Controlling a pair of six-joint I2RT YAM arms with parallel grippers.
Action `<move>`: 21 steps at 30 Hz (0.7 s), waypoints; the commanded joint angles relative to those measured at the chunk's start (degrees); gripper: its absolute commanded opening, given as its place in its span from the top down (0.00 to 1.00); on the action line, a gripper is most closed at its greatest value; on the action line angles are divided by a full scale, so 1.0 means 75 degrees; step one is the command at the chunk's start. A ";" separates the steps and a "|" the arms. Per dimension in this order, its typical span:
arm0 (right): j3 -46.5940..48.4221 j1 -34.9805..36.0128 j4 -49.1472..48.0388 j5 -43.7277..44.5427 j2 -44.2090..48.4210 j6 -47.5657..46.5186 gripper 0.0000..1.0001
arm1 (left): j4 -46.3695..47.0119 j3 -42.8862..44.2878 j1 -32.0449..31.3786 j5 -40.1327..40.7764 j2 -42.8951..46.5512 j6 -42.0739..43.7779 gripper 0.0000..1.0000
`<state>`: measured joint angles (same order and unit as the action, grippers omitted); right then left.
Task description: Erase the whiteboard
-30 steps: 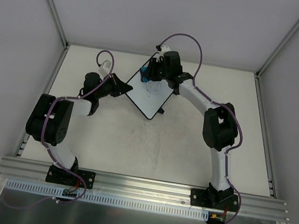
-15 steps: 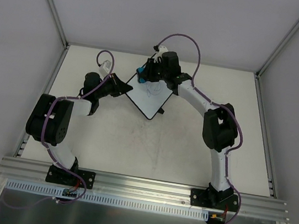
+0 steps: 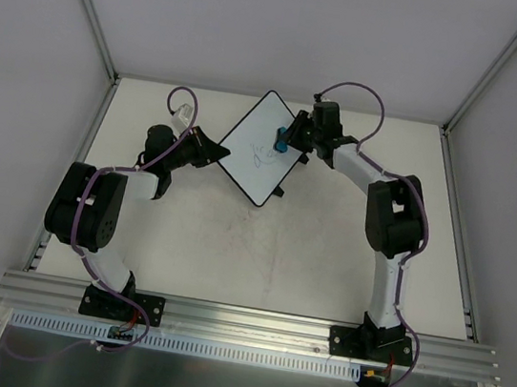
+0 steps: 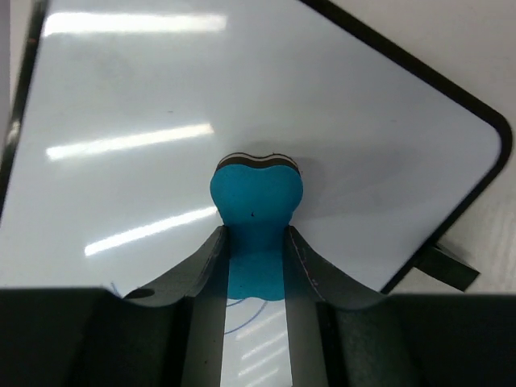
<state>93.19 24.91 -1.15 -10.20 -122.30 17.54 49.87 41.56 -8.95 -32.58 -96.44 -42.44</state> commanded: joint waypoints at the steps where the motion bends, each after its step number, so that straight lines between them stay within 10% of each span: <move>1: -0.0483 -0.0355 0.0820 0.0317 -0.0134 0.0719 1.00 | -0.0250 0.0095 -0.0014 -0.0027 -0.0067 0.0525 1.00; 21: -0.0788 -0.0099 0.0318 -0.0304 0.0123 0.0088 1.00 | -0.0332 0.0177 -0.0014 -0.0098 -0.0102 0.0537 1.00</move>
<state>88.95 20.40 1.08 -8.99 -122.30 20.86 49.87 41.65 -8.93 -33.04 -96.42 -42.44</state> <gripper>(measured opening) 0.318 0.075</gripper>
